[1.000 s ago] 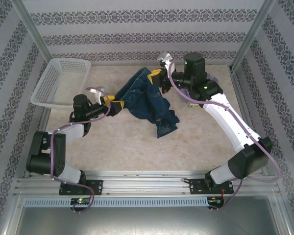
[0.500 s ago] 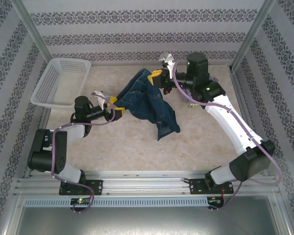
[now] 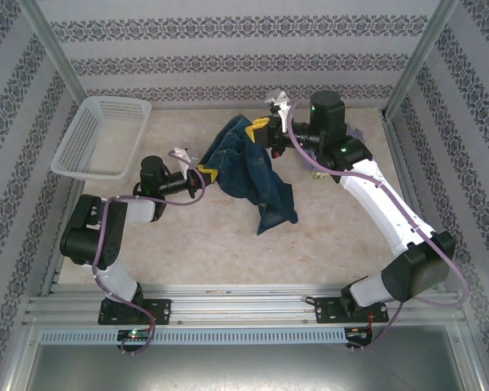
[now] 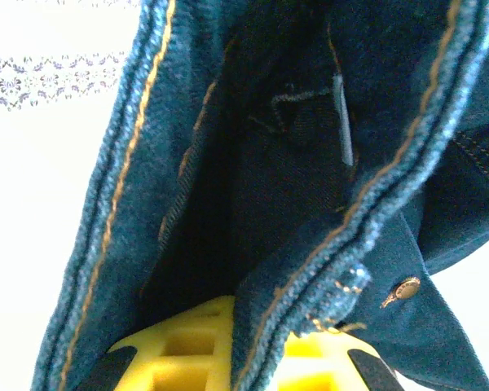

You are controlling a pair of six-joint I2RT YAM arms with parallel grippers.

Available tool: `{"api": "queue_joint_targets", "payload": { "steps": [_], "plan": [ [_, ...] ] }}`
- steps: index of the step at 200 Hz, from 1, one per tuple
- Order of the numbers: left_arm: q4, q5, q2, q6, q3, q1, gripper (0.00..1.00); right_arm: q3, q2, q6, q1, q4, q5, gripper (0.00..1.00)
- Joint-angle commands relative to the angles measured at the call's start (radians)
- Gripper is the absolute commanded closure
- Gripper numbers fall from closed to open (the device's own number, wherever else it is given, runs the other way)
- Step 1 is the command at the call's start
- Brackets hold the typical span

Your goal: Fold and stack the skirts

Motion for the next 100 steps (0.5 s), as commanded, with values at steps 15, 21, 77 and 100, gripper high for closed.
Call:
{"api": "queue_joint_targets", "payload": {
  "steps": [15,21,77,100],
  "plan": [
    [0.002,0.098,-0.140,-0.030,0.022,0.080,1.00,0.005,-0.083,0.022,-0.051,0.038,0.174,1.00],
    [-0.106,0.120,-0.182,0.018,0.055,0.088,1.00,0.010,-0.095,0.023,-0.063,0.029,0.215,1.00],
    [-1.313,0.195,-0.399,0.692,0.672,0.092,1.00,-0.021,-0.265,-0.012,-0.076,0.078,0.367,1.00],
    [-1.393,0.229,-0.427,0.701,0.821,0.093,1.00,-0.009,-0.354,-0.051,-0.051,0.057,0.357,1.00]
  ]
}}
